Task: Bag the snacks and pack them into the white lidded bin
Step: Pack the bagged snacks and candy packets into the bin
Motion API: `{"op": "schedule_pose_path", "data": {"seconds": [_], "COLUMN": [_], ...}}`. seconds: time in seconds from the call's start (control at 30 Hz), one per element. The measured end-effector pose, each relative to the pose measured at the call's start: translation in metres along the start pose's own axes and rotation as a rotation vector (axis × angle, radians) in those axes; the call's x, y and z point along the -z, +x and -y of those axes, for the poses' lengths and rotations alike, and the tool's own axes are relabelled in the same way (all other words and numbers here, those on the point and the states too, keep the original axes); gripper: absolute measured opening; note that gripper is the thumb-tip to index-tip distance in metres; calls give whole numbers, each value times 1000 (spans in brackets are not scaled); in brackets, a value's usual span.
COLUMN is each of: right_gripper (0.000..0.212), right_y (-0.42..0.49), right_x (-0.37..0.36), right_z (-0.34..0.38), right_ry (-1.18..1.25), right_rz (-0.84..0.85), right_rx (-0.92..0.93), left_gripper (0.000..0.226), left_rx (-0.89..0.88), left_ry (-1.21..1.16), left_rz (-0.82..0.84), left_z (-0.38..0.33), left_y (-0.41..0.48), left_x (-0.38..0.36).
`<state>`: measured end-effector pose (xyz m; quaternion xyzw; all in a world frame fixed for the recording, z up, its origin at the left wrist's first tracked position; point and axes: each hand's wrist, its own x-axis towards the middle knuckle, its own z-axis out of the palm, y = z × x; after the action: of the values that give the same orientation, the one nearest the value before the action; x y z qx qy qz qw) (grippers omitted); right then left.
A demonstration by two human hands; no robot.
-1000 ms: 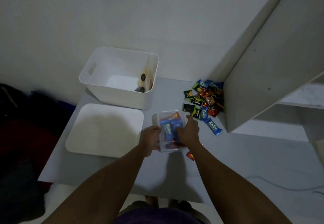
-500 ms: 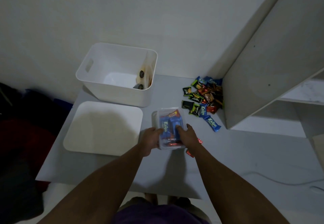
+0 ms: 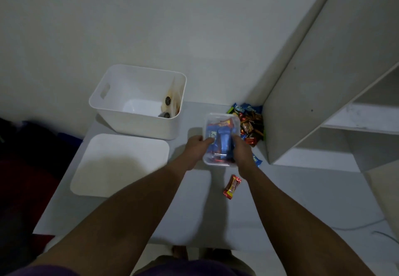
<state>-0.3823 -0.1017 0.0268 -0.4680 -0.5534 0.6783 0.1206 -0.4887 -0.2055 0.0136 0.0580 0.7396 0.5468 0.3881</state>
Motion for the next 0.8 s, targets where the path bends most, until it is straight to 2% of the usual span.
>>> {"op": "schedule_pose_path", "data": {"seconds": [0.13, 0.27, 0.33, 0.4, 0.53, 0.67, 0.8], "right_gripper": [29, 21, 21, 21, 19, 58, 70], "right_y": [7, 11, 14, 13, 9, 19, 34], "right_x": [4, -9, -23, -43, -93, -147, -202], "right_z": [61, 115, 132, 147, 166, 166, 154], "right_ry": [-66, -88, -52, -20, 12, -72, -88], "right_rz": [-32, -12, 8, 58, 228, 329, 408], "right_rx": [129, 267, 325, 375, 391, 346, 207], "left_gripper": [19, 43, 39, 28, 28, 31, 30], "left_rx": [-165, -296, -353, -408, -429, -434, -361], "left_ry": [15, 45, 24, -20, -87, -75, 5], "left_rz": [-50, -131, -181, -204, -291, -434, -498], "left_z": [-61, -118, -138, -152, -161, -158, -155], "left_y": [7, 6, 1, -3, -9, -3, 12], "left_x": [-4, 20, 38, 60, 118, 174, 217]}}
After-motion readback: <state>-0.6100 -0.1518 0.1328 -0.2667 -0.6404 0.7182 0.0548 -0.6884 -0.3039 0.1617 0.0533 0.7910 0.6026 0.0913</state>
